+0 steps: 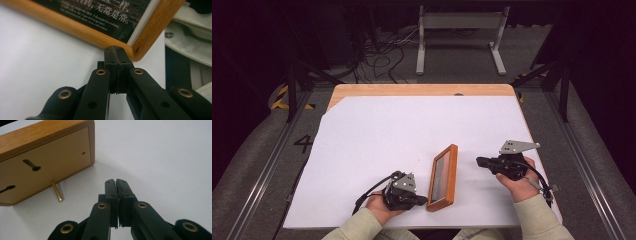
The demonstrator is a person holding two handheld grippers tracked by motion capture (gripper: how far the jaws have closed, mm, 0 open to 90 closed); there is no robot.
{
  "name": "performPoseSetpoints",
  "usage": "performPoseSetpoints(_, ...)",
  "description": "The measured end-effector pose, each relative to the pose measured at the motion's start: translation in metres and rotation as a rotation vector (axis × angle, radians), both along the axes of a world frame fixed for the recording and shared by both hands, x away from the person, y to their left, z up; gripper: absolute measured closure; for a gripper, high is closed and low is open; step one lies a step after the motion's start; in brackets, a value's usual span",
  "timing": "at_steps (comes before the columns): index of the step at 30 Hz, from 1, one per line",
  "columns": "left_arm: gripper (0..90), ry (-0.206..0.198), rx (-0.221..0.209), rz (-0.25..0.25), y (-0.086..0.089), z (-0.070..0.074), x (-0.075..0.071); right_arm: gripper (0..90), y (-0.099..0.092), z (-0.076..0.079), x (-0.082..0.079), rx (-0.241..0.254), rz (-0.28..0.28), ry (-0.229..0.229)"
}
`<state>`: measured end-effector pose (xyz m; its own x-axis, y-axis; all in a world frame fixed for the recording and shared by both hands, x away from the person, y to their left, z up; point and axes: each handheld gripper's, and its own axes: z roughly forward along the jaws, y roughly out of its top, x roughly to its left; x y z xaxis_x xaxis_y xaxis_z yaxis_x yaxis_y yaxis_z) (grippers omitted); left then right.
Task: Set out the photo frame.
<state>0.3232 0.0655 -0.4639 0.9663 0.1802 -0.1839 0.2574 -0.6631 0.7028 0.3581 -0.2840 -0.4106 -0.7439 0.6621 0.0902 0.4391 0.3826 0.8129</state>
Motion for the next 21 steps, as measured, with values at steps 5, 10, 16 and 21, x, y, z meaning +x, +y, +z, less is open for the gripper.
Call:
performPoseSetpoints(5, 89.8, 0.000, 0.005, -0.031, -0.012, 0.000, -0.001, 87.3, -0.001, 0.001, -0.001, 0.003, 0.000, 0.001)
performPoseSetpoints(10, 89.8, 0.006, -0.003, -0.041, -0.022, 0.000, -0.002, 85.4, 0.000, 0.003, -0.001, 0.003, 0.003, 0.008)
performPoseSetpoints(16, 89.7, -0.002, -0.002, -0.045, -0.031, 0.000, -0.003, 77.2, 0.004, 0.011, -0.004, 0.011, 0.011, 0.015)
performPoseSetpoints(21, 89.3, -0.005, -0.010, -0.028, -0.028, 0.003, -0.002, 70.0, 0.009, 0.023, -0.008, 0.037, 0.002, 0.011)
